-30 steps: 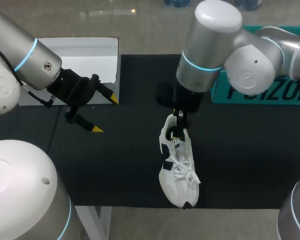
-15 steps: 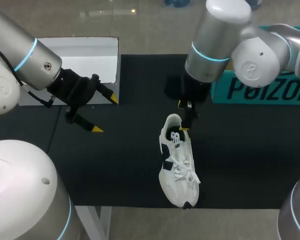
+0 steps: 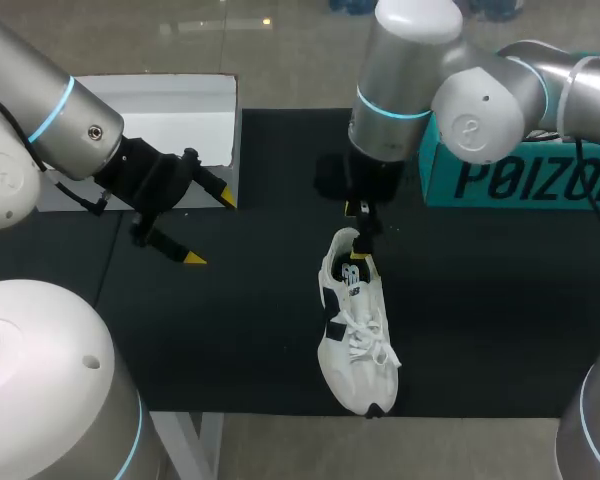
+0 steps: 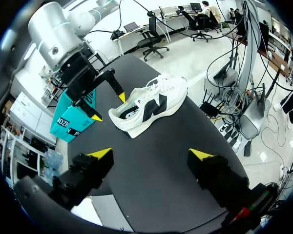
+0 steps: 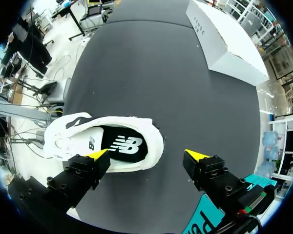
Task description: Take the shoe out of the shoebox, open the shoe tongue, remove and reinsert the insole, then place the shoe into the shoebox
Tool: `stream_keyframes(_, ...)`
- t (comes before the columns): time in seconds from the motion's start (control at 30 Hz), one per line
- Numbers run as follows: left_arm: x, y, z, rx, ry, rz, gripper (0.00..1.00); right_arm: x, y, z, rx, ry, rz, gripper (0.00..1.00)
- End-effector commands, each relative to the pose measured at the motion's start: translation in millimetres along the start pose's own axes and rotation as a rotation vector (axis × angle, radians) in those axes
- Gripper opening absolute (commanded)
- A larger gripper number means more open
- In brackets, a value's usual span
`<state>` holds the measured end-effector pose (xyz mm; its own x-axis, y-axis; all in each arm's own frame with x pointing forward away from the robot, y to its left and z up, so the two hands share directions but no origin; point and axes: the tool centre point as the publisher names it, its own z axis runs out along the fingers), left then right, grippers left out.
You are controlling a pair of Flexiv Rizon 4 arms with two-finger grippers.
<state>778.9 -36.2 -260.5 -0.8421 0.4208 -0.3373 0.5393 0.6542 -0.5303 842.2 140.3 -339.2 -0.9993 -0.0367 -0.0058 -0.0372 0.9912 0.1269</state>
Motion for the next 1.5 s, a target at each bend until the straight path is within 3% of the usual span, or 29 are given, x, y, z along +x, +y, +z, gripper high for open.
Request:
stream_keyframes(0.03,-0.6,0,1,-0.003,0.002,0.0,1.0,-8.1,4.3,17,0.011,0.017,0.001,1.0)
stream_keyframes(0.27,-0.6,0,1,-0.003,0.002,0.0,1.0,-9.5,-2.6,27,0.01,0.035,0.015,1.0)
stream_keyframes(0.97,-0.6,0,1,-0.003,0.002,0.0,1.0,-21.2,2.2,27,0.024,0.043,0.011,1.0)
stream_keyframes(1.0,-0.6,0,1,-0.003,0.002,0.0,1.0,-21.2,2.2,27,0.025,0.043,0.013,0.93)
stream_keyframes(1.2,-0.6,0,1,-0.003,0.002,0.0,1.0,-17.7,-0.3,26,0.028,0.041,0.028,0.71)
stream_keyframes(1.3,-0.6,0,1,-0.003,0.002,0.0,1.0,-15.7,-0.1,25,0.03,0.04,0.03,0.49)
stream_keyframes(1.5,-0.6,0,1,-0.003,0.002,0.0,1.0,-13.2,2.7,26,0.03,0.041,0.03,0.25)
